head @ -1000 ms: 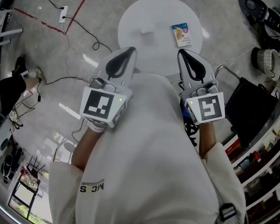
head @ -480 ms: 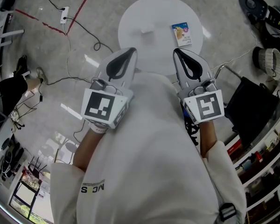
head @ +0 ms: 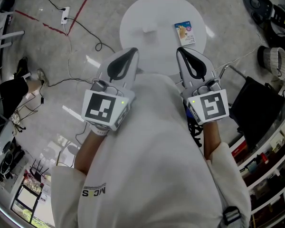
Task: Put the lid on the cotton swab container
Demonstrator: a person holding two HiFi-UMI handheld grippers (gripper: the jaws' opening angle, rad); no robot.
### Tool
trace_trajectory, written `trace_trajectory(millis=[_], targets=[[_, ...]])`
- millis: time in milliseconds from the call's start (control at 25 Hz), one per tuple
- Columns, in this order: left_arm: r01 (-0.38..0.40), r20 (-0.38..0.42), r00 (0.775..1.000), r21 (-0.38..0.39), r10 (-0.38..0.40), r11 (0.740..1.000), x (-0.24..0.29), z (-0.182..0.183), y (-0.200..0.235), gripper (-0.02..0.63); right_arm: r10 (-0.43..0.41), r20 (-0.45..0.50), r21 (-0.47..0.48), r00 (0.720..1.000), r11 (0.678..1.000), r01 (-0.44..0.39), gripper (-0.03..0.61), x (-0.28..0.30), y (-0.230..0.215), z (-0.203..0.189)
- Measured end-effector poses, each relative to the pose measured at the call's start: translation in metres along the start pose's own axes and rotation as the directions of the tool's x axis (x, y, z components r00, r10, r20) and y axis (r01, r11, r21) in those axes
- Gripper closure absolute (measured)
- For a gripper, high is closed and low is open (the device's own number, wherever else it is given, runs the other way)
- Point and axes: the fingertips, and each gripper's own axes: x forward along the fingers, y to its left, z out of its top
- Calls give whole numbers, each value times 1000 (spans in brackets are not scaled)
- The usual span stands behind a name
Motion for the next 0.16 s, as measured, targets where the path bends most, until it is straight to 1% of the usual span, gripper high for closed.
trace_trajectory(millis=[160], targets=[[2,-4,1000,-1,-2,1000,2,-3,3,614,-5,-4,3,1000,1000,5,589,5,0,-4]])
